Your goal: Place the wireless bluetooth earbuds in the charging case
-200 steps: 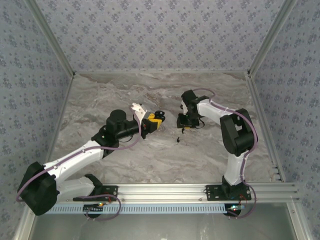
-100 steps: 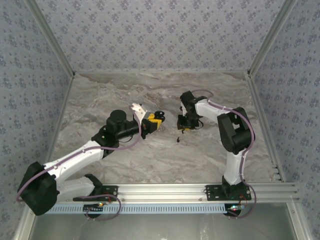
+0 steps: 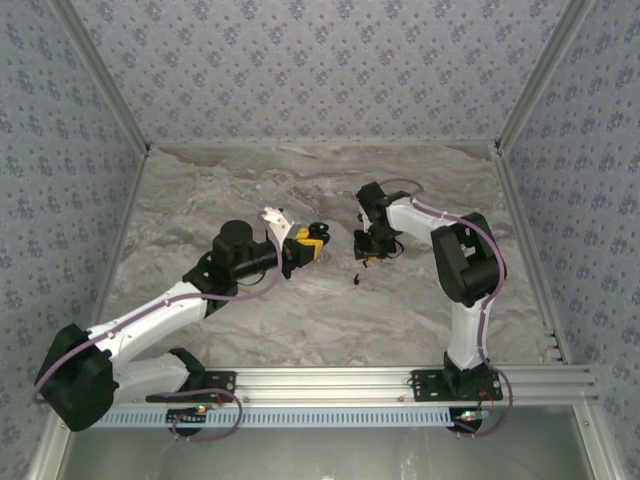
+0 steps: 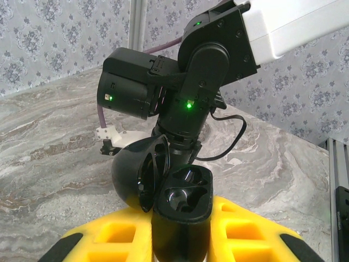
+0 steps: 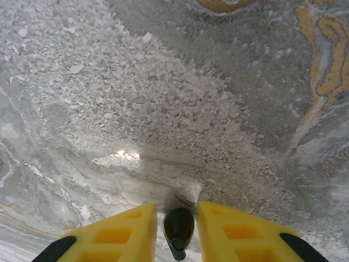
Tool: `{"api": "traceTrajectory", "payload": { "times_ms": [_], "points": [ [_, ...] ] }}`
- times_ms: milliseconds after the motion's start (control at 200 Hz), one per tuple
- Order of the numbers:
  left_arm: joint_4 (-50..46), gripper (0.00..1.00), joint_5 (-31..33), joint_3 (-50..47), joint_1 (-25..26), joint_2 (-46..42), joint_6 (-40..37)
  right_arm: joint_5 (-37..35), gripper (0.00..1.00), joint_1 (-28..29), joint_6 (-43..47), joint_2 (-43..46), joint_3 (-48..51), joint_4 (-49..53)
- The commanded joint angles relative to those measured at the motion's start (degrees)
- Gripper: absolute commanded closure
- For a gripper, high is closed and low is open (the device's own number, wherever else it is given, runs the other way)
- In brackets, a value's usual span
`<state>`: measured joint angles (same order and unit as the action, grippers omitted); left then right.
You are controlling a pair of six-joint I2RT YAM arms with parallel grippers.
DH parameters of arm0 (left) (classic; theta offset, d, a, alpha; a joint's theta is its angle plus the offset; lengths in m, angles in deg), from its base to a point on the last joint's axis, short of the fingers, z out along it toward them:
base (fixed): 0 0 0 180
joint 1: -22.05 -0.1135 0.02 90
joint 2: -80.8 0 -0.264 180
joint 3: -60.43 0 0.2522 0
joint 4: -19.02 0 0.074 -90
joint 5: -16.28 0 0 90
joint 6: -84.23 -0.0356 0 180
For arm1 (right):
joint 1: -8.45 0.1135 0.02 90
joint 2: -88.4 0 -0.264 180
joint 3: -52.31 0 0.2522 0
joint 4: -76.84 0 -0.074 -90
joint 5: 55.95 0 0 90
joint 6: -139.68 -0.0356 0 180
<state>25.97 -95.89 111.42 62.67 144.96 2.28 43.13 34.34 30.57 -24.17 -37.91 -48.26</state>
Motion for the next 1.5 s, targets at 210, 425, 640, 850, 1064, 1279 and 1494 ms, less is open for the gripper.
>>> {"api": "traceTrajectory", "payload": {
  "times_ms": [210, 425, 640, 850, 1064, 1279, 1494],
  "points": [
    [0.75, 0.79, 0.54, 0.21, 0.31, -1.19, -0.42, -3.61, 0.75, 0.91, -0.49, -2.80, -1.89, 3.32],
    [0.61, 0.78, 0.53, 0.24, 0.28, -1.23, -0.49, -3.90, 0.80, 1.01, -0.74, -3.05, -1.72, 2.95],
    [0.51, 0.79, 0.64, 0.17, 0.32, -1.14, -0.59, -1.77, 0.82, -0.07, -1.10, 0.03, 0.25, 0.30],
    [1.84, 0.79, 1.23, 0.12, 0.33, 0.53, 0.93, 5.79, 0.82, -3.70, -1.88, 5.47, 5.47, -6.38],
    [5.67, 0.78, 2.78, -0.48, 0.38, 3.48, 4.07, 16.60, 0.82, -7.59, -3.98, 11.85, 12.34, -15.83],
    [10.39, 0.79, 5.58, -1.35, 0.49, 6.44, 7.51, 23.79, 0.83, -9.63, -5.69, 18.36, 14.91, -20.59],
    [13.41, 0.79, 8.14, -1.81, 1.64, 7.52, 8.52, 29.52, 0.83, -10.11, -7.99, 23.92, 15.22, -25.40]
  ]
}}
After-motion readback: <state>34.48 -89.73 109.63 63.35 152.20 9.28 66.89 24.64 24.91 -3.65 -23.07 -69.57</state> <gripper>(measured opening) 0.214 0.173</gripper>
